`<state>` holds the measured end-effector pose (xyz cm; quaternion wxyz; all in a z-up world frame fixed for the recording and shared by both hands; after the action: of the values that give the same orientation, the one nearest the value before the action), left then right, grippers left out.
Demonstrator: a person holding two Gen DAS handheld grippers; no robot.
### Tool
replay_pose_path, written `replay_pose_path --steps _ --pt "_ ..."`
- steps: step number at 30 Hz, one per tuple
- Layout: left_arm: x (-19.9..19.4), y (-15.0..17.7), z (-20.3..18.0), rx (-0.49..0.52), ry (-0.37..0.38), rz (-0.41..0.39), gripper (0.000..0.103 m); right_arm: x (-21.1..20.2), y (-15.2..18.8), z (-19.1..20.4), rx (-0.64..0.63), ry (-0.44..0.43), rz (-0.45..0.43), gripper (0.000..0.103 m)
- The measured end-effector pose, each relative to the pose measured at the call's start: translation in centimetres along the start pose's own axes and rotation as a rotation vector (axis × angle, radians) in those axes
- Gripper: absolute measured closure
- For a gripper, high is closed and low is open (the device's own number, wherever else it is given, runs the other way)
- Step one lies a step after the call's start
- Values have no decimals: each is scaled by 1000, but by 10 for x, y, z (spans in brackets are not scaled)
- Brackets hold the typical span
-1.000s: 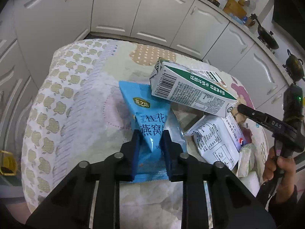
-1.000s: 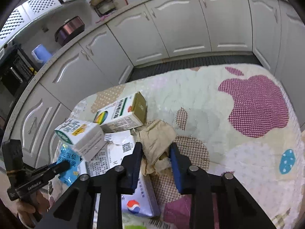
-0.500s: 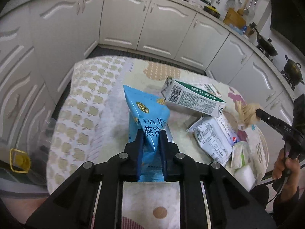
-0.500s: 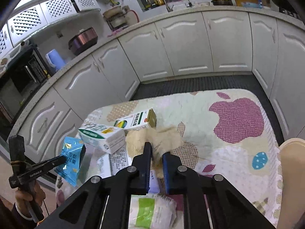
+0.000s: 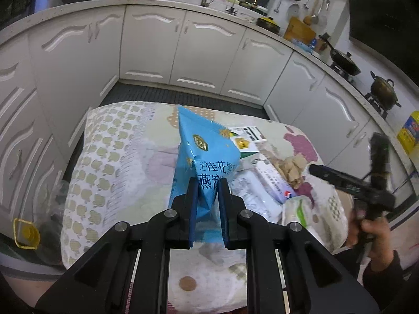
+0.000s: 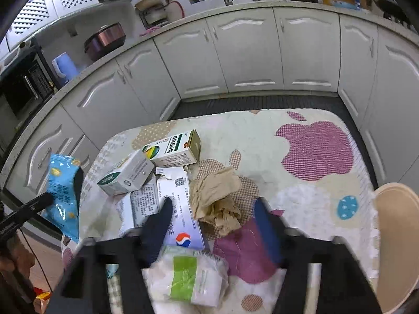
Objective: Collect trash
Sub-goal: 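Lift both held items and carry them toward the beige bin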
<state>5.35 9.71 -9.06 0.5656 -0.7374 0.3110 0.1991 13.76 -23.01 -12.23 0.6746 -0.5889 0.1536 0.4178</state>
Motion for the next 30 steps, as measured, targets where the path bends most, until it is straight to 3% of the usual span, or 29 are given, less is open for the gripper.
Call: replay_pose_path --steps 4,6,7,11,19,27,29,30 --pt "2 -1 -10 14 14 2 92 30 3 -5 19 1 56 44" --pt "3 -2 -15 23 24 -1 92 44 5 -8 31 -8 82 66" --pt "3 -3 -17 26 27 -1 92 50 6 -10 38 -13 92 73" --pt "5 -4 -24 34 42 0 93 40 6 -14 57 -33 52 86" --pt "15 -6 -47 71 73 9 95 -15 -3 -21 57 -46 -56 86" --pt "46 7 -46 48 47 103 94 -35 0 -19 49 -62 -70 86" --pt "52 11 -41 42 38 127 83 -34 1 -18 48 -66 -66 86" --pt "54 13 -38 36 29 134 67 -33 2 -18 51 -70 -61 86"
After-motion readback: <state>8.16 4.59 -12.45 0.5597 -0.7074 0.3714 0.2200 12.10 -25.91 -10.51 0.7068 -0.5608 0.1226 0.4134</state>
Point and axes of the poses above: each gripper's, at about its wrist camera, not at the fingertips, and x roughly the way its jaws point, z to its left, y to its underside, the point moved 2 cm from there along x, roughly the way its jaws point, and after that the axes turned 5 degrees about -z, right-handed, at the moved point
